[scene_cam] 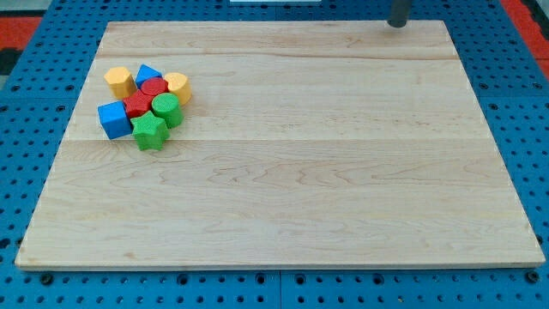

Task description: Move the green blocks towards the top center of the board

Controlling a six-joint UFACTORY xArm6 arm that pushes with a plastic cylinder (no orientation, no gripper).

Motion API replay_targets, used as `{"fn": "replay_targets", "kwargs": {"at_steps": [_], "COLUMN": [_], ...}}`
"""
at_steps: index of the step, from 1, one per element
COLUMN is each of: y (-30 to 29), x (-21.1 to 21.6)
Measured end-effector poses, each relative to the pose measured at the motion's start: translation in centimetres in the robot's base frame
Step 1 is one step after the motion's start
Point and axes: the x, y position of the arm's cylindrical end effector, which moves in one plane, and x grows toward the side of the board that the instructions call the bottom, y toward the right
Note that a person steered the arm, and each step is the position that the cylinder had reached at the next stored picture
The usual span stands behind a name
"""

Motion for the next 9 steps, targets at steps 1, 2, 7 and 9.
{"fn": "replay_targets", "kwargs": {"at_steps": [1, 2, 7, 9], "y": [2.9, 3.8, -11.2, -20.6], "x": [1.9, 4.4, 25.1, 35.2]}}
